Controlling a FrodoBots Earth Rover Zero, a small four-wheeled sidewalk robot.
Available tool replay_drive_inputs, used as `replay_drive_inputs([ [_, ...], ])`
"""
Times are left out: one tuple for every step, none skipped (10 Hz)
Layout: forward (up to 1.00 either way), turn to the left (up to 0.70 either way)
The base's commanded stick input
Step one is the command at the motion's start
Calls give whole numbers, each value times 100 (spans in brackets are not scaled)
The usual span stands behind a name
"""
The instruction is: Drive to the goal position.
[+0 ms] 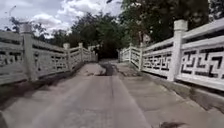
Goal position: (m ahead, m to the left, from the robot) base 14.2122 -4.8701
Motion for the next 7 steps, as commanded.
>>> replay_drive_inputs([
  [70, 0],
  [70, 0],
  [70, 0],
  [70, 0],
  [70, 0],
  [70, 0],
  [70, 0],
])
